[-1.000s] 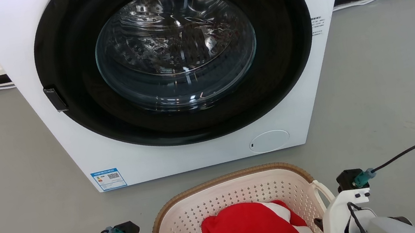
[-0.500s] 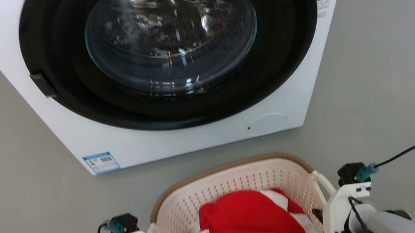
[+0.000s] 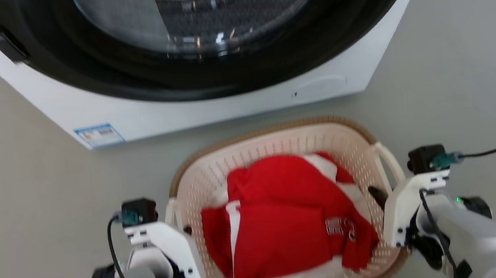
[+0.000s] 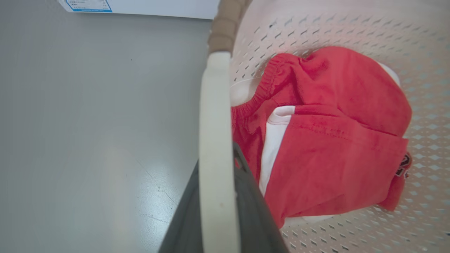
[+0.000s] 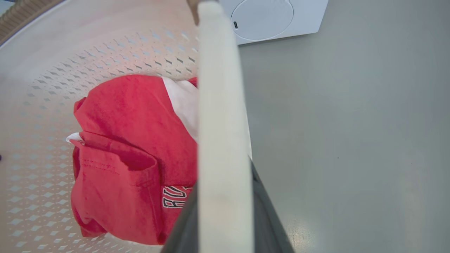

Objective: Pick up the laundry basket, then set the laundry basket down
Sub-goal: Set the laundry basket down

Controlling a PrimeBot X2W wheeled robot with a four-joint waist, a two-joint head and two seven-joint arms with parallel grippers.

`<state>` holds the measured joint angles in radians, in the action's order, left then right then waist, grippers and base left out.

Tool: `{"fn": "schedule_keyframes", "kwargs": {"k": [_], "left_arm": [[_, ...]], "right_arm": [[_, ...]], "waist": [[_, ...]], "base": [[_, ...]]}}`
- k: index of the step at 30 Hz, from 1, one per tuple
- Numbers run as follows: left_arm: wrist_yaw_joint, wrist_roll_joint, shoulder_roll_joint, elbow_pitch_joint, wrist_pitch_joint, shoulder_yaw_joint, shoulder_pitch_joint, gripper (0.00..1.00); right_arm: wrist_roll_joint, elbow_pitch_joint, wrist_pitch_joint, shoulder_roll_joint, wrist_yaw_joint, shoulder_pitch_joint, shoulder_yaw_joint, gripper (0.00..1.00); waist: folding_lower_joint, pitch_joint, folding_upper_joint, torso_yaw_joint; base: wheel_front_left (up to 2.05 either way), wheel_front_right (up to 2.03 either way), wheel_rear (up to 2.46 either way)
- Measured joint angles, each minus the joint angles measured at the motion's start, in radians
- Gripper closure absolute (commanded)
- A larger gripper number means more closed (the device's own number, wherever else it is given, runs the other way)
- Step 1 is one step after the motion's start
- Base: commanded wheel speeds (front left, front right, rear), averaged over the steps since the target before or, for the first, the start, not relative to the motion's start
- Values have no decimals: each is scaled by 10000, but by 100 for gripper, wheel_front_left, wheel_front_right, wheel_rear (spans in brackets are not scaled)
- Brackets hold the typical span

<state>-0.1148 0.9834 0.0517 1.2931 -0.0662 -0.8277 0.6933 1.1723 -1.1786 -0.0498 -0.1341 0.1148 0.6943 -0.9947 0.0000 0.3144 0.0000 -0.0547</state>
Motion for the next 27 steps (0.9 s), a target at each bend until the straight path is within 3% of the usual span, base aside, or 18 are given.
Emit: {"fn": "schedule_keyframes", "kwargs": {"k": [14,27], "left_arm": [[213,-178,-132,31,-1062,-82,1541,100],[366,-474,-153,46,-1555,-148,2437,100]], "right_arm": [[96,282,-1225,-399,4,1123,-136,100],[314,349,-1860,-529,4,1787,-389,100]], "waist": [[0,2487,0,300],[0,4023,0,446]], "base": [[0,0,0],[0,0,0]]}}
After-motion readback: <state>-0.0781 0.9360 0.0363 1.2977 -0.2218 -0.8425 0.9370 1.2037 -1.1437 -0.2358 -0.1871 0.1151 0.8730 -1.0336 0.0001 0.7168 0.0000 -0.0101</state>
